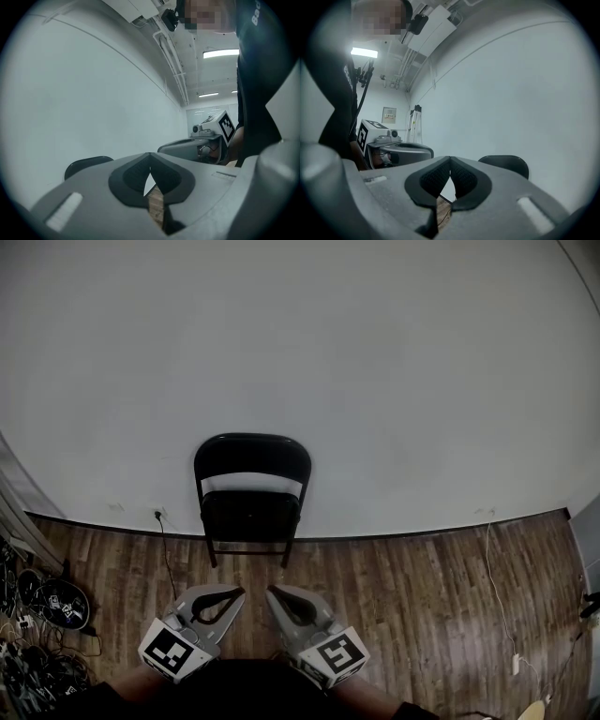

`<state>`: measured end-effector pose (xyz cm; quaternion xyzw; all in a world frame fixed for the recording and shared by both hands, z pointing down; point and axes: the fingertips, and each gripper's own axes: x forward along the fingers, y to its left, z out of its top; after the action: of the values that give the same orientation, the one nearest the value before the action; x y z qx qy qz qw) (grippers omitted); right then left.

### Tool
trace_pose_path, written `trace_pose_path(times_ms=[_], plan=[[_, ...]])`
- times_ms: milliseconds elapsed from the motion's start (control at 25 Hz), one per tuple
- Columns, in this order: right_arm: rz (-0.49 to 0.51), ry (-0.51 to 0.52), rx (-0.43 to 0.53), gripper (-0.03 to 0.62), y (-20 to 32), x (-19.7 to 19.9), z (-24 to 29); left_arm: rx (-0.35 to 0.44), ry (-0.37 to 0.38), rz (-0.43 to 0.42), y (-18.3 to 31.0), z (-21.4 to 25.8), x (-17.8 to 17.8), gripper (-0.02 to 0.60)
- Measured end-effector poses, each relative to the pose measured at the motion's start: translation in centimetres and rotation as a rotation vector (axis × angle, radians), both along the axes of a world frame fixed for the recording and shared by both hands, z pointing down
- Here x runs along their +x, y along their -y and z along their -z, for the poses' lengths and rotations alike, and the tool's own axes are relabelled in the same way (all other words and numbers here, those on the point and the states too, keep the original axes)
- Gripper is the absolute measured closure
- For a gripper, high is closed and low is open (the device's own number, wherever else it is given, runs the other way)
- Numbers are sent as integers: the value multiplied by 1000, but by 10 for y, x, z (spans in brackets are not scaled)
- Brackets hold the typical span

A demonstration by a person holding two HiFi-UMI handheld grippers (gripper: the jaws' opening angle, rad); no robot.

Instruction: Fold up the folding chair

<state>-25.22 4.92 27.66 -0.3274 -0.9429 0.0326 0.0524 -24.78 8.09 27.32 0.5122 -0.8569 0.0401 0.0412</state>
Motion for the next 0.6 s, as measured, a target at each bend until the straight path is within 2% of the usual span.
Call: trace_pose_path(times_ms=[200, 360, 600], plan=[[-31, -48, -13, 591, -1, 3, -29, -15, -43, 3, -7, -25, 6, 581], [-39, -58, -27, 591, -1, 5, -40, -23, -43, 11, -14, -24, 5, 581], [1, -53, -27, 592, -11, 8, -34, -31, -32, 11, -15, -23, 8, 581]])
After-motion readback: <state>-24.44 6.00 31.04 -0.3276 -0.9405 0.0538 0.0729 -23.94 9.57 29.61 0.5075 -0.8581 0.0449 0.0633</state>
